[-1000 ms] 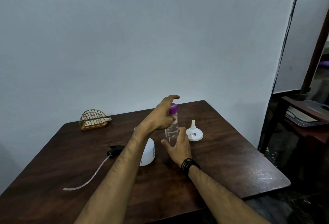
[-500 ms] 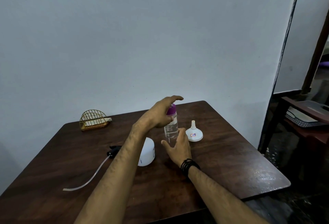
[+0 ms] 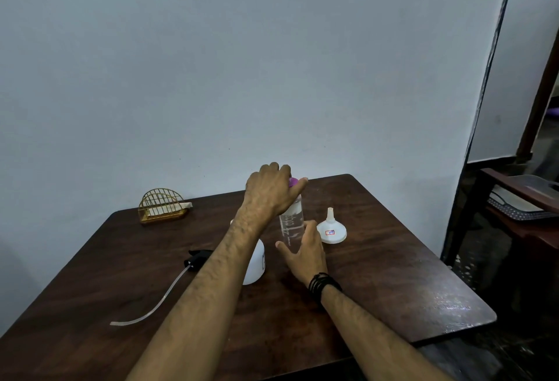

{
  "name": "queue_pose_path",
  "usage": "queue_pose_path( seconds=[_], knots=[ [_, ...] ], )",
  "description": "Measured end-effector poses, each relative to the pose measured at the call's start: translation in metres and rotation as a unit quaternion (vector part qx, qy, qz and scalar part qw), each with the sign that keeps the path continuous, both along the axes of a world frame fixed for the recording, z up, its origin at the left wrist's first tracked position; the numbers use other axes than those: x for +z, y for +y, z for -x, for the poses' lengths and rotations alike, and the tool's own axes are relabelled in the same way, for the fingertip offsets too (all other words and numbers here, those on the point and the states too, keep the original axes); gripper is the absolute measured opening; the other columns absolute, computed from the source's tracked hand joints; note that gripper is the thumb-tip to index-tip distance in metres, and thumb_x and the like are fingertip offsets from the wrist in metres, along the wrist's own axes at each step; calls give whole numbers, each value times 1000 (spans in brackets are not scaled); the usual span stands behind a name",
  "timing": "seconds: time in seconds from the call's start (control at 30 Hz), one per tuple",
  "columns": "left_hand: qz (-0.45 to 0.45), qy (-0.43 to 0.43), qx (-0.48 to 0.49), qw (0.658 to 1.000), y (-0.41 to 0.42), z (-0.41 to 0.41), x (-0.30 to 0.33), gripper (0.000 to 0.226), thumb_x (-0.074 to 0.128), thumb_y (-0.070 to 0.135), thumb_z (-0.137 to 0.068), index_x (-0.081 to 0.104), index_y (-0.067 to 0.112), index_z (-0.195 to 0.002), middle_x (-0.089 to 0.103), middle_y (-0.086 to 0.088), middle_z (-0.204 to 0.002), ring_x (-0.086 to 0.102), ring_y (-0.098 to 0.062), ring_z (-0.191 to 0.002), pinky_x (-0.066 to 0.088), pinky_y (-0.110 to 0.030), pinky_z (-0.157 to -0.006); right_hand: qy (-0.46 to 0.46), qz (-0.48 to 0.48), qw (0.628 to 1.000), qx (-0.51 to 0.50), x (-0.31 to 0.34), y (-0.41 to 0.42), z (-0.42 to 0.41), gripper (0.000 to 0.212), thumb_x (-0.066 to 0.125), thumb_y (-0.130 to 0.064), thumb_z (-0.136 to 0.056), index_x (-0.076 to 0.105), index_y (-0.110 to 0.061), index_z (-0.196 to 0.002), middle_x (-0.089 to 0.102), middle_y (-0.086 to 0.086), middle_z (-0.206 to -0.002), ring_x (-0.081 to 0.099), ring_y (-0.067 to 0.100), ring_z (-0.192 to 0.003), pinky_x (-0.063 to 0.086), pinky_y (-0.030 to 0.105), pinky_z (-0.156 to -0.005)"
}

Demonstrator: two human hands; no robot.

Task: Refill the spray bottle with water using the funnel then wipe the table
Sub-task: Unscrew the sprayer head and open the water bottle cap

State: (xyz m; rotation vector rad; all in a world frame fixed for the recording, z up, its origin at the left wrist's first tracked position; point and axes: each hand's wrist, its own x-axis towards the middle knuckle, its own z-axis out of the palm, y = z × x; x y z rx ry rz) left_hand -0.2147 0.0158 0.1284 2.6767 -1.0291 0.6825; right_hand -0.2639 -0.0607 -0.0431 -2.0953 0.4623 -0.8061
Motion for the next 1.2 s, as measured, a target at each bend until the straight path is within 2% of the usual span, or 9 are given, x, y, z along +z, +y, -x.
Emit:
queue_pose_path(
  seconds=[0.17,0.33,0.4,0.47,0.57,0.7,0.8,0.97,1.2],
  knots=[
    [28,-22,58,998,-1,3,3,65,37,67,-93,68,10,-95,68,-6,-88,62,-23,-80,44,-33,-67,2,9,1000,6,-1,0,-1,60,77,-45,-73,29,-33,-107,52,-6,-110,53,10,-102,52,31,-85],
    [27,82,-5,996,2,1,9,84,30,90,-77,62,13,-92,64,-2,-90,62,-23,-83,54,-40,-75,-5,9,1000,-2,-1,-1,0,59,77,-46,-73,28,-32,-104,51,-7,-106,53,11,-99,52,31,-83],
    [32,166,-91,981,5,0,11,76,39,80,-85,58,18,-125,61,-4,-127,61,-24,-110,53,-46,-91,-6,8,1000,-3,0,-1,0,59,77,-46,-73,29,-32,-105,52,-6,-107,53,11,-99,51,31,-83],
    [8,207,-161,965,9,0,13,65,55,53,-94,36,25,-149,42,-3,-153,49,-24,-131,46,-48,-105,-1,3,1000,-3,1,-1,0,59,77,-46,-73,30,-31,-105,53,-6,-108,53,11,-100,50,28,-83],
    [-15,229,-176,957,12,-4,16,48,59,26,-96,48,24,-142,49,-4,-143,49,-23,-126,46,-46,-105,-1,-1,1000,1,2,-1,1,59,78,-43,-74,29,-31,-104,53,-5,-108,52,11,-98,44,24,-80],
    [-17,123,-129,984,9,1,21,36,55,42,-97,62,21,-125,58,-3,-118,55,-21,-109,51,-41,-91,-1,-2,1000,1,2,0,2,59,78,-44,-74,29,-31,-104,52,-6,-107,52,10,-97,43,24,-78],
    [61,58,-112,990,5,4,25,40,49,55,-96,64,22,-112,59,2,-104,55,-15,-95,48,-34,-77,3,-3,1000,2,2,-1,2,58,77,-45,-74,30,-31,-105,51,-7,-107,51,10,-97,42,23,-78],
    [100,51,-103,988,18,-4,23,38,50,50,-97,60,23,-122,58,0,-113,55,-17,-104,48,-34,-80,-2,0,1000,1,-1,-1,0,59,78,-45,-73,30,-31,-104,53,-6,-106,53,10,-96,45,24,-78],
    [194,69,-5,979,88,-28,-18,40,49,42,-100,54,21,-133,54,-7,-127,52,-22,-117,52,-41,-90,-13,-5,1000,-1,-3,-3,-3,61,81,-43,-70,31,-31,-104,57,-4,-107,57,12,-97,53,30,-80]
  ],
)
